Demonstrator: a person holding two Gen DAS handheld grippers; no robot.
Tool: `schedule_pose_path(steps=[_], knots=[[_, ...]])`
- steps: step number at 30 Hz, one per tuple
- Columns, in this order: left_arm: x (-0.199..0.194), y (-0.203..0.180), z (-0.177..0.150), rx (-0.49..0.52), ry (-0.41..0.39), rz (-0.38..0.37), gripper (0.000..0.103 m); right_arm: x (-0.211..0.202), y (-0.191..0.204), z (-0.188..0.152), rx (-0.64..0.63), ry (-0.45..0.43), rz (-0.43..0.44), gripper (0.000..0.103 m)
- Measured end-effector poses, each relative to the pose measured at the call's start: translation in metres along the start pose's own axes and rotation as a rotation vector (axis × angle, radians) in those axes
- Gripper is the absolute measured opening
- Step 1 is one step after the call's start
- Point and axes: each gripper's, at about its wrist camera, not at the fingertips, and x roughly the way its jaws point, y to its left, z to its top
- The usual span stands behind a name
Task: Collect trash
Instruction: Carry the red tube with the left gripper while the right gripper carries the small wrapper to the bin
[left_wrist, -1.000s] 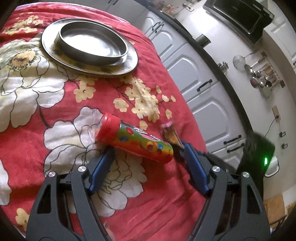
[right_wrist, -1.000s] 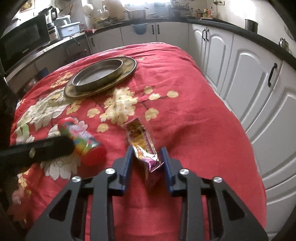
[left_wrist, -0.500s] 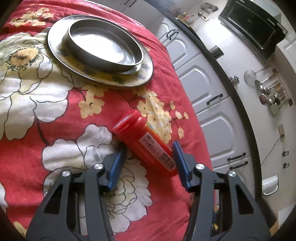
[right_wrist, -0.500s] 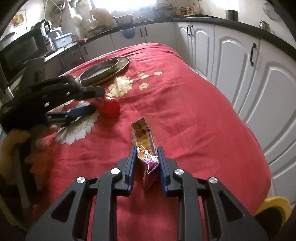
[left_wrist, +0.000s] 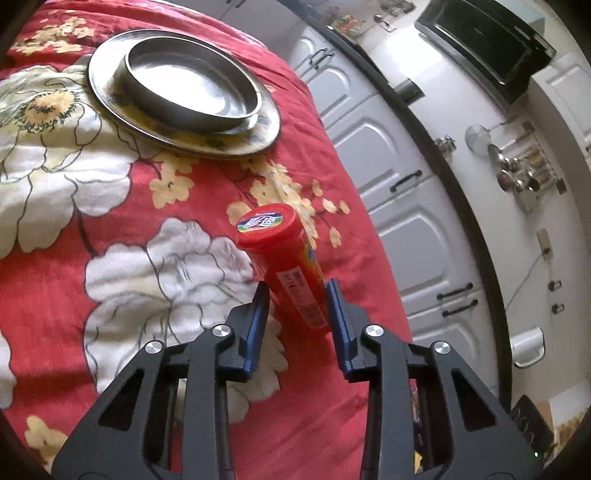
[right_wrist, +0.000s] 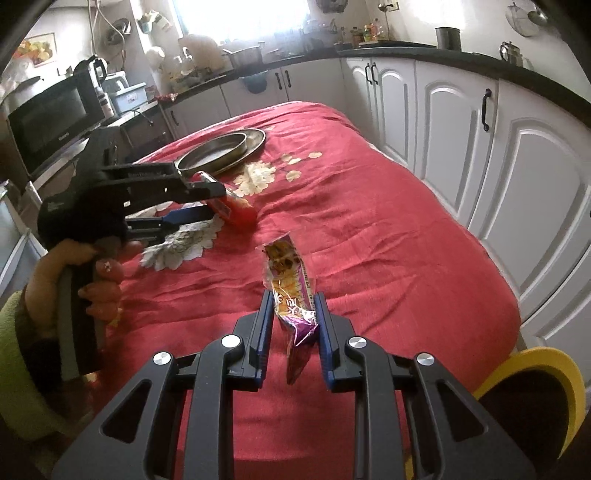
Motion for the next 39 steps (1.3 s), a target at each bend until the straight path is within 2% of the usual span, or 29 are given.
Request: schedule_pose_path(steps=[3, 4, 8, 12, 13, 15, 16, 19, 22, 26, 29, 31, 33, 36, 39], knots=[[-0.003, -0.004, -0.006, 0.027, 0.007, -0.025, 0.018, -0.013, -0.002, -0.004, 0.016, -0.014, -0.004, 0.021], [-0.005, -0.006, -0.009, 0.045, 0.012, -0.029, 0.0, -0.016, -0.003, -0.004, 0.02, -0.018, -0.006, 0.021], [-0.007, -0.017, -0.019, 0.105, 0.019, -0.048, 0.0, -0.03, -0.005, -0.007, 0.039, -0.037, -0.011, 0.021], [-0.01, -0.018, -0.024, 0.105, 0.005, -0.067, 0.0, -0.039, -0.006, -0.009, 0.043, -0.049, -0.018, 0.021], [-0.01, -0.018, -0.024, 0.103, 0.007, -0.07, 0.001, -0.041, -0.007, -0.009, 0.047, -0.053, -0.018, 0.021], [-0.01, -0.017, -0.021, 0.079, 0.006, -0.053, 0.026, -0.043, -0.008, -0.007, 0.049, -0.06, -0.022, 0.021], [-0.012, -0.017, -0.018, 0.073, -0.003, -0.043, 0.042, -0.045, -0.008, -0.007, 0.051, -0.065, -0.022, 0.021], [-0.019, -0.02, -0.013, 0.1, -0.037, -0.009, 0.043, -0.051, -0.01, -0.006, 0.056, -0.08, -0.025, 0.021], [-0.02, -0.027, -0.007, 0.144, -0.065, 0.076, 0.044, -0.059, -0.012, -0.008, 0.062, -0.095, -0.023, 0.021], [0.004, -0.036, 0.011, 0.195, -0.037, 0.208, 0.044, -0.07, -0.017, -0.008, 0.084, -0.121, -0.024, 0.021], [0.018, -0.036, 0.017, 0.215, -0.032, 0.26, 0.044, -0.082, -0.022, -0.01, 0.104, -0.144, -0.025, 0.021], [0.029, -0.034, 0.018, 0.223, -0.002, 0.273, 0.044, -0.091, -0.026, -0.012, 0.116, -0.165, -0.03, 0.021], [0.041, -0.032, 0.017, 0.229, 0.024, 0.299, 0.037, -0.1, -0.03, -0.014, 0.127, -0.182, -0.037, 0.021], [0.045, -0.035, 0.014, 0.262, 0.017, 0.324, 0.034, -0.114, -0.038, -0.019, 0.153, -0.209, -0.053, 0.021], [0.046, -0.04, 0.01, 0.289, 0.025, 0.316, 0.032, -0.127, -0.046, -0.026, 0.179, -0.233, -0.072, 0.021]])
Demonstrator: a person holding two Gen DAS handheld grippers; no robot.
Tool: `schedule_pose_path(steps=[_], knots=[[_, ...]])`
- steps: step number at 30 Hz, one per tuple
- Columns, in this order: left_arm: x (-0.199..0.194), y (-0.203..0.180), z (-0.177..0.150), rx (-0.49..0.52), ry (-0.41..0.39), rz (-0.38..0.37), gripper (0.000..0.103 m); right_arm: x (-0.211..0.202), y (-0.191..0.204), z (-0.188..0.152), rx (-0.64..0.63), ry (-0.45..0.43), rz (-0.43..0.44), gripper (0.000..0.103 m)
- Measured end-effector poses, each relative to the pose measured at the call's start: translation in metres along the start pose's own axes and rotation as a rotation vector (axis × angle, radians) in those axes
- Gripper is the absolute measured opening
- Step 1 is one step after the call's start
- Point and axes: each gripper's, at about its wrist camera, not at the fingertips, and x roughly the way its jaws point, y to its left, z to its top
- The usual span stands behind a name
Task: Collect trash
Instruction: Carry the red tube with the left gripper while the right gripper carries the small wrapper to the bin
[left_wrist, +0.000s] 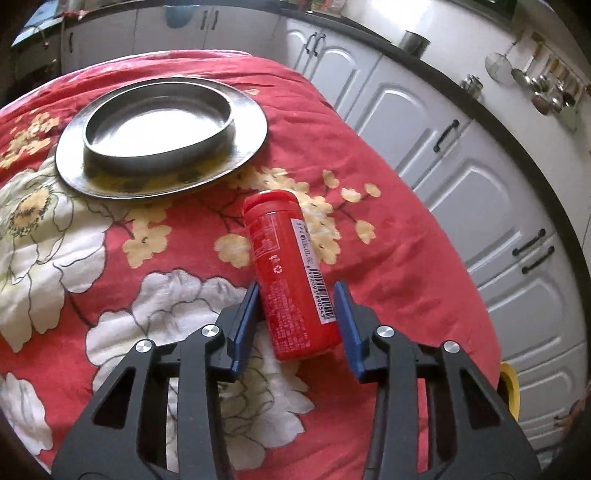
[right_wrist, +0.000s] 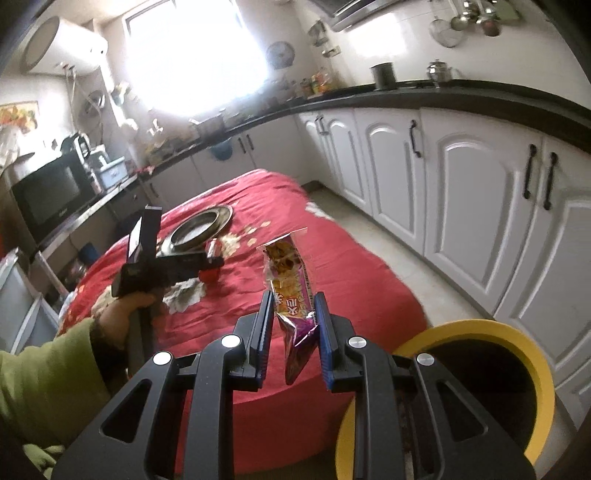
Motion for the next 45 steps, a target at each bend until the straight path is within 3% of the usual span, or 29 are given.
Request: schedule_pose_path(steps=[8, 21, 38, 45], knots=[[-0.013, -0.031, -0.02, 0.074, 0.005, -0.096, 0.029, -0.023, -0.021, -0.008, 0.048, -0.028, -0.06, 0.021], [-0.048, -0.122, -0.065, 0.269, 0.011, -0.302, 0.023, -0.048, -0.046, -0.026, 0.109, -0.051, -0.137, 0.021], [-0.056, -0.214, -0.132, 0.525, 0.092, -0.447, 0.023, -0.078, -0.081, -0.048, 0.21, -0.083, -0.197, 0.021], [-0.052, -0.236, -0.158, 0.6, 0.124, -0.478, 0.023, -0.079, -0.092, -0.057, 0.214, -0.065, -0.253, 0.021]])
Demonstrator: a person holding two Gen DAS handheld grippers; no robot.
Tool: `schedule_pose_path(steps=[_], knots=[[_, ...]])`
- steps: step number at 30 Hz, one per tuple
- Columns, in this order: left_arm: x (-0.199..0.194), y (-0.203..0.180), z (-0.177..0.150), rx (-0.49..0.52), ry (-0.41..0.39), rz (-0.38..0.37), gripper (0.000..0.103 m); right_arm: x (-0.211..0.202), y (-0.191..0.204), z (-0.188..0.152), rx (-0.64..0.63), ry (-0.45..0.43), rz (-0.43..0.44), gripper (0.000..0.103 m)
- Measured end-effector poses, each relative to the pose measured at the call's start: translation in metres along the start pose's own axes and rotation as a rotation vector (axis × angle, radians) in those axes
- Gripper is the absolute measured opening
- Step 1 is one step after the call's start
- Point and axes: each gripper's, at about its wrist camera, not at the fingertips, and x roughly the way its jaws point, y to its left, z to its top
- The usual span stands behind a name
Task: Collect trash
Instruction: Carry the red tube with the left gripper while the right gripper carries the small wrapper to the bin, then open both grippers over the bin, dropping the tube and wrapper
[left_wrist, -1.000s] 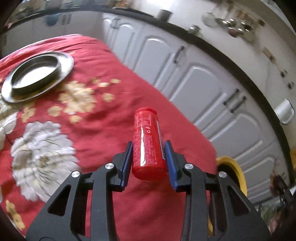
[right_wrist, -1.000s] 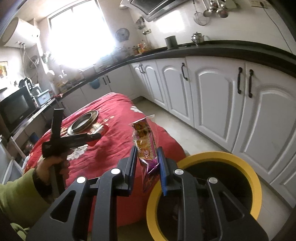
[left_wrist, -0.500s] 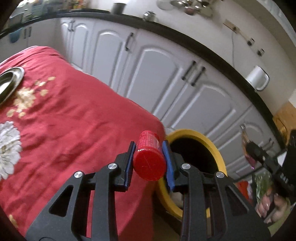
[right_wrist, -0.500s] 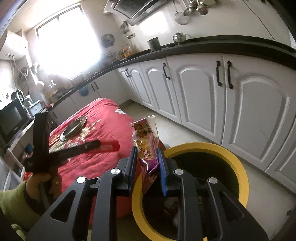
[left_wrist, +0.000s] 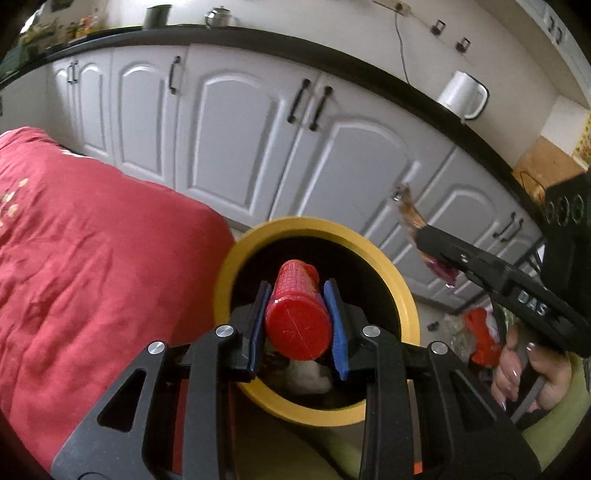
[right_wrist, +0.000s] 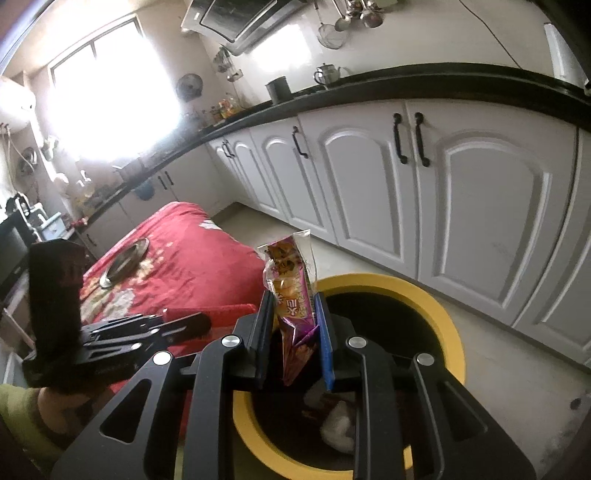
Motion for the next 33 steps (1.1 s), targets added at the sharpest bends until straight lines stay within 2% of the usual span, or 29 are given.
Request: schedule_pose_path(steps=[13, 23, 24, 26, 30, 32, 33], knots=[[0.026, -0.023, -0.021, 0.086, 0.063, -0.048, 0.023, 0.021, -0.039, -0.024, 0.082, 0.085, -0.054, 0.022], [0.041, -0.026, -0.03, 0.107, 0.109, -0.059, 0.024, 0.029, -0.051, -0.029, 0.153, 0.098, -0.023, 0.025], [0.042, -0.026, -0.031, 0.106, 0.114, -0.06, 0.026, 0.029, -0.052, -0.028, 0.159, 0.098, -0.022, 0.028], [0.042, -0.024, -0.031, 0.104, 0.117, -0.057, 0.039, 0.029, -0.052, -0.028, 0.164, 0.096, -0.021, 0.032], [0.042, -0.021, -0.031, 0.097, 0.123, -0.048, 0.054, 0.027, -0.052, -0.027, 0.162, 0.089, -0.03, 0.041], [0.04, -0.017, -0.031, 0.087, 0.119, -0.034, 0.067, 0.026, -0.052, -0.026, 0.16, 0.087, -0.034, 0.044], [0.04, -0.015, -0.03, 0.08, 0.117, -0.032, 0.069, 0.025, -0.052, -0.026, 0.158, 0.086, -0.036, 0.046]])
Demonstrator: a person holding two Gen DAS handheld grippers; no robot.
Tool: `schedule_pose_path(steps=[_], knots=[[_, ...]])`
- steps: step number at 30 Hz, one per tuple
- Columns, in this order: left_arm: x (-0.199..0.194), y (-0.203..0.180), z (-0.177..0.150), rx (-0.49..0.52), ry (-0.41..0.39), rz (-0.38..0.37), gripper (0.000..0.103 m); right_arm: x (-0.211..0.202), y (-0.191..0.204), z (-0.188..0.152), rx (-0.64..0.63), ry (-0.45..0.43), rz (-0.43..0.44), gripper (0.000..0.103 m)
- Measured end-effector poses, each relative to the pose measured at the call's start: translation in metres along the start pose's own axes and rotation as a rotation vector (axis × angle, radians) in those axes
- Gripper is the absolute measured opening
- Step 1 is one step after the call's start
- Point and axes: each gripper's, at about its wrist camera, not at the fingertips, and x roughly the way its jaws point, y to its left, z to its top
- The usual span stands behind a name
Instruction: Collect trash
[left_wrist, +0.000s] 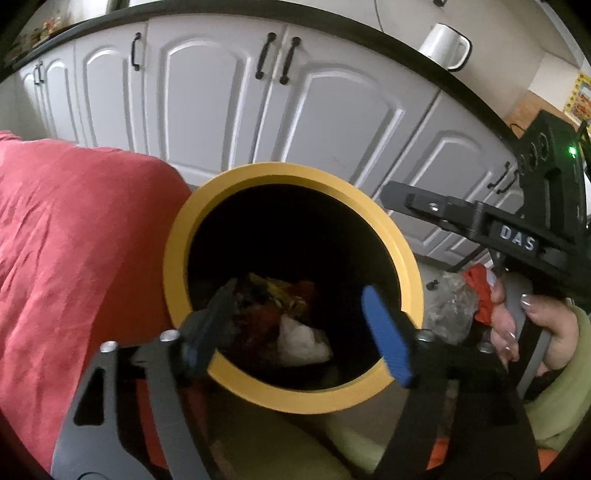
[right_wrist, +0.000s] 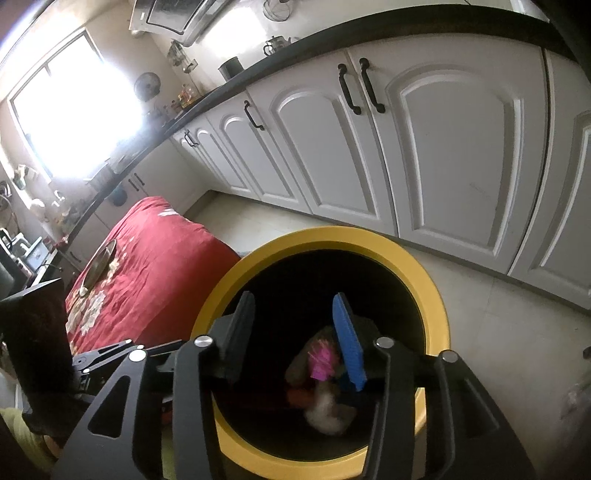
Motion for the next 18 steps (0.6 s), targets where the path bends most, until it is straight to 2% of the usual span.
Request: schedule_pose_path(steps=[2, 6, 7, 11, 13, 15, 18], knots=[[-0.004, 0.006, 0.0, -0.017, -0.007, 0.018, 0.079, -0.001, 0.001, 0.0, -0.006, -0.003, -0.004, 0.052], [-0.014, 0.018, 0.002, -0.047, -0.029, 0.054, 0.092, -0.003, 0.007, 0.0, -0.03, -0.007, -0.022, 0.06], [-0.018, 0.02, 0.002, -0.053, -0.037, 0.065, 0.092, -0.005, 0.011, 0.0, -0.042, -0.016, -0.034, 0.066], [-0.04, 0.033, 0.004, -0.091, -0.096, 0.129, 0.092, -0.014, 0.025, -0.001, -0.068, -0.049, -0.051, 0.079], [-0.052, 0.04, 0.004, -0.104, -0.124, 0.149, 0.092, -0.019, 0.037, -0.002, -0.083, -0.074, -0.059, 0.092], [-0.065, 0.047, 0.002, -0.115, -0.152, 0.176, 0.092, -0.023, 0.049, -0.003, -0.098, -0.091, -0.065, 0.096], [-0.088, 0.058, -0.005, -0.139, -0.193, 0.211, 0.092, -0.029, 0.068, -0.004, -0.12, -0.095, -0.055, 0.096]])
